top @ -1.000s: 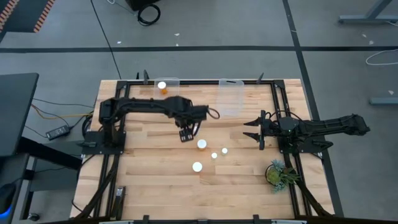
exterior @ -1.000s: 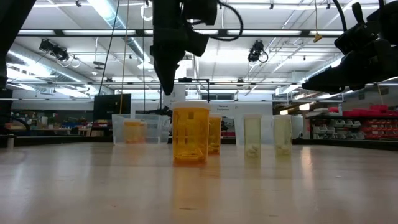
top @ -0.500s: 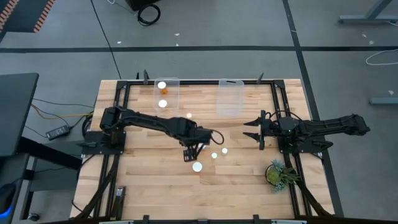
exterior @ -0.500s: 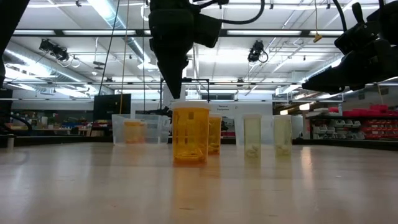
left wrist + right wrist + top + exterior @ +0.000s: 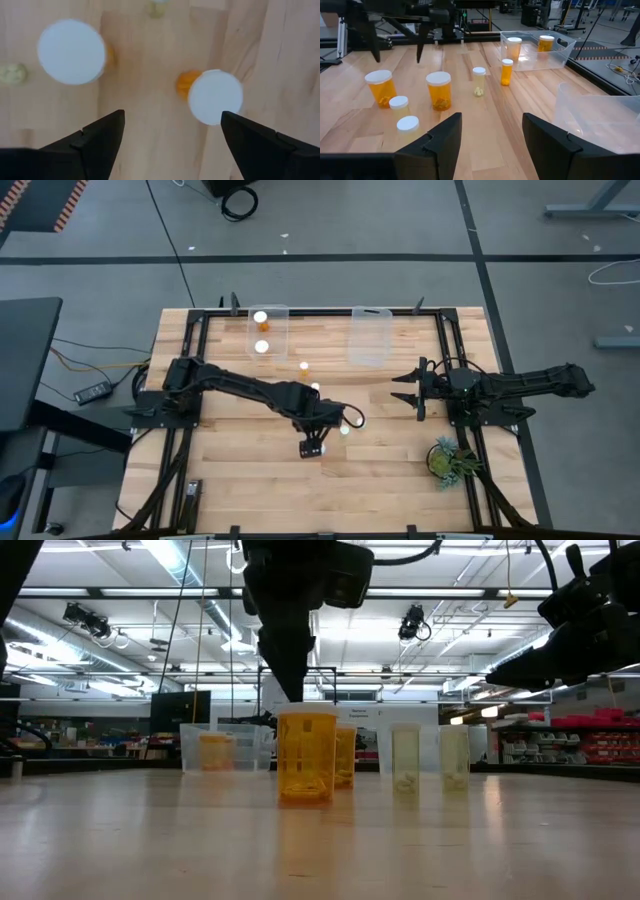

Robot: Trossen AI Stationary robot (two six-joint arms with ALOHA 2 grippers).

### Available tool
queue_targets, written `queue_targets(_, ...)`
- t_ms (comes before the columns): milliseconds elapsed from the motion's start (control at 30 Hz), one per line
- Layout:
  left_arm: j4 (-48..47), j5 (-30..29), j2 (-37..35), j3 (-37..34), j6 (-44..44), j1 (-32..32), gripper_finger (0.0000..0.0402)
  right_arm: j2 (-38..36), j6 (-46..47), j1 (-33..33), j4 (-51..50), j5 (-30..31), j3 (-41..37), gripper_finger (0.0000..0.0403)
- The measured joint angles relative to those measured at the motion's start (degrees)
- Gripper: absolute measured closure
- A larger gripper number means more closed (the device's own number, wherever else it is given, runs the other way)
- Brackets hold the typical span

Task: Pick and place medicine bottles into bin by pill shape (circle, oval)
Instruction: Put the orange capsule bottle into the left transparent bin

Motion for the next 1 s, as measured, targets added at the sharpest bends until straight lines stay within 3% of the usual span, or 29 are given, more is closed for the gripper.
queue_targets(367, 5.03, -2.18, 0.55, -0.01, 1.06, -3.95, 0.0060, 0.01, 0.00, 0.01, 0.00, 0.00, 0.00, 0.0187)
queue_targets(633, 8.32, -9.07, 0.74, 0.04, 8.38, -6.93, 0.0060, -0.01, 0.00, 0.00, -0.01, 0.00, 0.00, 0.0187)
queue_targets(1000, 9.12, -9.50, 2.34, -0.03, 9.65, -7.76, 0.0060, 0.00, 0.00, 0.01, -0.02, 0.00, 0.00, 0.0187)
